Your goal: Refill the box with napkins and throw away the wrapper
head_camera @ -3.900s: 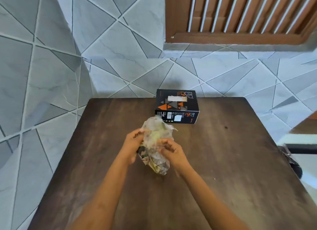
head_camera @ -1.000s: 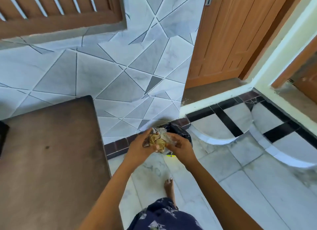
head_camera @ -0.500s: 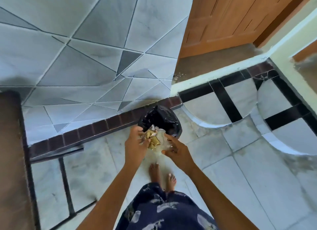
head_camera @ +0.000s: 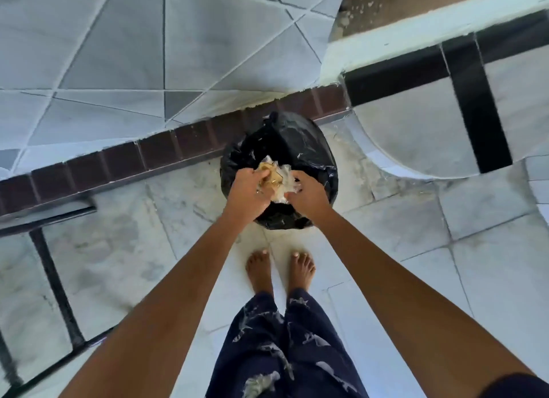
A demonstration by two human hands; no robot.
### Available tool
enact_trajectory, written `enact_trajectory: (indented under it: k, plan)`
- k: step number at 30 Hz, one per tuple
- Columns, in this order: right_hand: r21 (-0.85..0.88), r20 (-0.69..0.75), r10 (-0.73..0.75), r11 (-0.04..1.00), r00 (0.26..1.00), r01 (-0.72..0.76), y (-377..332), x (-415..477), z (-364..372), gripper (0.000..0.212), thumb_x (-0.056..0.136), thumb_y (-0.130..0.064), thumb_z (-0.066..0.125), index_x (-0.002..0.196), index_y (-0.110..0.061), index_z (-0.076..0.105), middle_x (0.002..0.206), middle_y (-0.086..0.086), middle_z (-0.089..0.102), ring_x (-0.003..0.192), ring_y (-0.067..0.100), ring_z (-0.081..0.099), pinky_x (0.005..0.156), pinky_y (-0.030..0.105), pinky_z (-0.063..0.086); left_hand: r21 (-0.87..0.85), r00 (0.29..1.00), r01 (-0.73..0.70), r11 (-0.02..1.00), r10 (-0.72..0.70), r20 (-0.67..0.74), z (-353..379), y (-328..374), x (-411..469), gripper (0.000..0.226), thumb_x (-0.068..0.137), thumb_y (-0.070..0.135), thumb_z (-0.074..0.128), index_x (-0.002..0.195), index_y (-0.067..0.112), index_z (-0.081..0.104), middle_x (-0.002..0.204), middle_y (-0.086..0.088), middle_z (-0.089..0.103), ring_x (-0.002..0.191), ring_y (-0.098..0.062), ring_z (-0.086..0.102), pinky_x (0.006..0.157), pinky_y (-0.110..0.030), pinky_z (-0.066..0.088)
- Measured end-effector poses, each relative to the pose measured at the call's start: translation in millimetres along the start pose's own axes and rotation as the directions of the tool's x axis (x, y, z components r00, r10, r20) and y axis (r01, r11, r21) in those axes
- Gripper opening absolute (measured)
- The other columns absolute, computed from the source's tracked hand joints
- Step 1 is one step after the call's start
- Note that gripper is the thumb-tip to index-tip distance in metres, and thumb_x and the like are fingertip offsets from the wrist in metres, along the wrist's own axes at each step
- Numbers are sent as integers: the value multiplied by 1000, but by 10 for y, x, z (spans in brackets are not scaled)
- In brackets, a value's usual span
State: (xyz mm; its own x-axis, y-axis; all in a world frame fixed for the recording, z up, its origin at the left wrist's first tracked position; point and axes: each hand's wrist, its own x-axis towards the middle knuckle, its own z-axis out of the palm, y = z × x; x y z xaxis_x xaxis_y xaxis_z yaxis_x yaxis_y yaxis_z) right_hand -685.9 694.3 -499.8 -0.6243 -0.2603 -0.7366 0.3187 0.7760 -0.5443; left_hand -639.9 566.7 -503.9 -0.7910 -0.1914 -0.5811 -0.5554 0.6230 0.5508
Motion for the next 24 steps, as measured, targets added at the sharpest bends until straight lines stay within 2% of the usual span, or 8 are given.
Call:
enact_trajectory:
  k: [3, 7, 10, 12, 15, 18, 20, 24]
  plan:
    - [-164, 147, 52, 986, 988, -27, 172, 675, 229, 46, 89, -7, 46, 134, -5, 37, 128, 19, 53, 117, 36, 50, 94, 38, 42, 119, 983, 81, 990, -99, 154, 268, -239, 628, 35, 88, 12, 51, 121, 3, 54, 119, -21, 55, 108, -34, 51, 81, -27, 36]
    - [-292, 209, 97, 956, 973, -32, 333, 1394, 493, 40, 93, -11, 41, 131, -2, 41, 132, 19, 50, 121, 34, 49, 97, 35, 41, 277, 971, 92, 956, -148, 188, 655, -543, 1324, 31, 92, 14, 44, 119, 1, 54, 125, -23, 56, 115, -35, 52, 91, -34, 39]
    - [-285, 189, 122, 956, 974, -64, 524, 1819, 689, 41, 93, -14, 43, 134, -4, 41, 135, 18, 49, 122, 32, 49, 97, 33, 41, 354, 938, 87, 931, -196, 286, 899, -706, 1688, 35, 94, 12, 38, 126, 0, 47, 132, -22, 50, 120, -35, 49, 96, -35, 38]
    - [-222, 180, 138, 970, 974, -96, 641, 2036, 763, 46, 93, -15, 46, 137, -6, 37, 141, 16, 44, 128, 28, 44, 101, 28, 35, 350, 895, 86, 933, -227, 384, 1021, -823, 1899, 37, 94, 14, 41, 128, 2, 45, 135, -21, 48, 120, -33, 48, 96, -33, 39]
    - [-181, 239, 122, 980, 963, -79, 752, 2153, 775, 47, 96, -12, 41, 141, -6, 29, 149, 12, 33, 136, 23, 32, 103, 20, 23, 380, 845, 58, 923, -248, 474, 1140, -982, 2049, 48, 94, 21, 43, 139, 7, 35, 146, -15, 37, 131, -29, 39, 107, -32, 31]
    - [-188, 229, 138, 977, 964, -95, 802, 2099, 767, 48, 96, -11, 40, 142, -5, 26, 150, 12, 30, 137, 23, 30, 104, 19, 22, 349, 873, 76, 934, -232, 429, 1147, -1002, 2030, 44, 94, 25, 43, 135, 11, 41, 142, -13, 44, 126, -29, 45, 102, -31, 36]
    - [-190, 197, 150, 975, 969, -112, 775, 1991, 749, 52, 94, -11, 43, 143, -6, 24, 149, 14, 32, 136, 25, 34, 108, 25, 26, 337, 914, 105, 936, -224, 339, 1082, -911, 1921, 38, 94, 22, 40, 129, 10, 47, 135, -15, 51, 120, -32, 50, 96, -33, 41]
    - [-213, 99, 155, 968, 983, -131, 595, 1515, 566, 58, 87, -7, 50, 139, -5, 27, 136, 22, 46, 123, 37, 47, 99, 36, 39, 278, 961, 43, 960, -116, 252, 788, -568, 1478, 35, 92, 9, 41, 125, 2, 48, 127, -23, 54, 117, -38, 49, 95, -36, 38]
